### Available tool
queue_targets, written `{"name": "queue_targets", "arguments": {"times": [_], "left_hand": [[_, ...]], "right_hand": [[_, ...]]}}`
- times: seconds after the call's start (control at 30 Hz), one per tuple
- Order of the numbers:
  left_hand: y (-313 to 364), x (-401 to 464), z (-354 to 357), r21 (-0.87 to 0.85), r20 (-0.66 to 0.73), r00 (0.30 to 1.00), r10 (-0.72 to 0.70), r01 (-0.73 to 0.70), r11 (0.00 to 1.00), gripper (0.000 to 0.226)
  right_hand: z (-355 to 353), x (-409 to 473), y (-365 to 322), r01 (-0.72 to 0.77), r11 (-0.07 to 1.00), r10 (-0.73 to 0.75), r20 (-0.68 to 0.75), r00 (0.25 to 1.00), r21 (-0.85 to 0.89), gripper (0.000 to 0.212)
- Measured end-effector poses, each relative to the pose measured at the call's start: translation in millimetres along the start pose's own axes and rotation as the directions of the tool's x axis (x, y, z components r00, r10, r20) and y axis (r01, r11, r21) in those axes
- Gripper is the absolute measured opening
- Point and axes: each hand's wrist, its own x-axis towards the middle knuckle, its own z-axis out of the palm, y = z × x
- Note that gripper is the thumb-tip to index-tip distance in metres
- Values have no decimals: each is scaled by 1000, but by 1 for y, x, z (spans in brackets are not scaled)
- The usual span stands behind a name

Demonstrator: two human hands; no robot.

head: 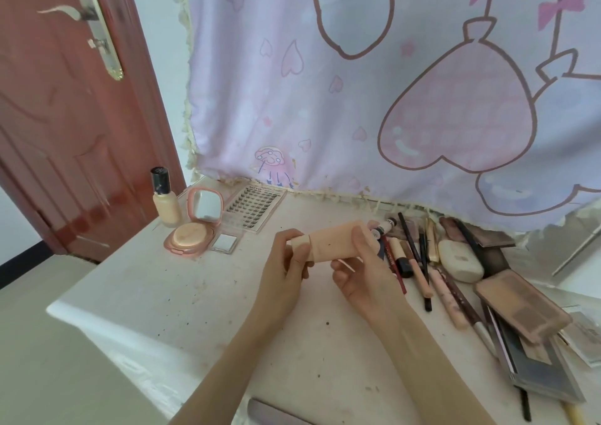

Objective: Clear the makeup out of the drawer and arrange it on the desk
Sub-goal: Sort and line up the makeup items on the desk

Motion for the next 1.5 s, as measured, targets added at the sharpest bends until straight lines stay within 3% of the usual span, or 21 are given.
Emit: {"name": "queue_targets", "arguments": {"times": [0.13, 0.3, 0.47, 0.6, 0.67, 0.73, 0.9, 0.97, 1.03, 1.13, 1.2, 1.3, 1.5], "left_hand": [[-6, -5, -4, 90, -30, 997, 70, -67, 994, 11], [-6, -9, -8, 262, 34, 985, 170, -173, 950, 31], [-10, -13, -7, 435, 265, 914, 306, -397, 808, 19], [-10, -15, -6, 511, 255, 884, 392, -467, 721, 22], [-12, -15, -6, 543, 201, 899, 389, -433, 720, 24], [-11, -15, -7, 514, 99, 938, 333, -335, 789, 28], [-2, -9, -9, 325, -13, 998, 69, -61, 944, 4], [-1, -11, -8, 273, 20, 994, 110, -111, 956, 18], [-4, -13, -8, 298, 116, 960, 256, -280, 913, 30], [-9, -13, -9, 355, 249, 905, 345, -417, 837, 30], [-7, -12, -10, 364, 225, 936, 269, -337, 868, 21], [-4, -11, -9, 393, 137, 991, 9, -62, 918, 7], [-1, -15, -9, 390, 119, 992, -27, -22, 921, 14]], "right_hand": [[-2, 4, 5, 55, 997, -57, -33, 998, -60, 20], [-3, 2, 10, -4, 998, 4, 2, 1000, -59, 32], [-1, -1, 11, -102, 992, 102, -7, 995, -69, 34], [-5, 1, 12, -57, 994, 50, -66, 997, -98, 47], [-5, 1, 14, -14, 988, 5, -59, 998, -157, 28], [-4, 1, 16, 40, 983, -45, -26, 999, -177, 14], [-4, -2, 21, 18, 991, -10, 55, 998, -136, 17], [-4, -2, 21, -9, 995, 12, 28, 1000, -98, 17], [-5, -2, 20, -9, 998, 10, 16, 1000, -57, 14], [-5, -2, 17, 21, 1000, -20, 11, 1000, -17, 19], [-5, -2, 17, 32, 999, -33, -16, 999, -40, 19], [-8, 1, 18, 47, 994, -51, -32, 998, -98, 14], [-10, 0, 18, 51, 992, -54, -19, 998, -117, 15]]}}
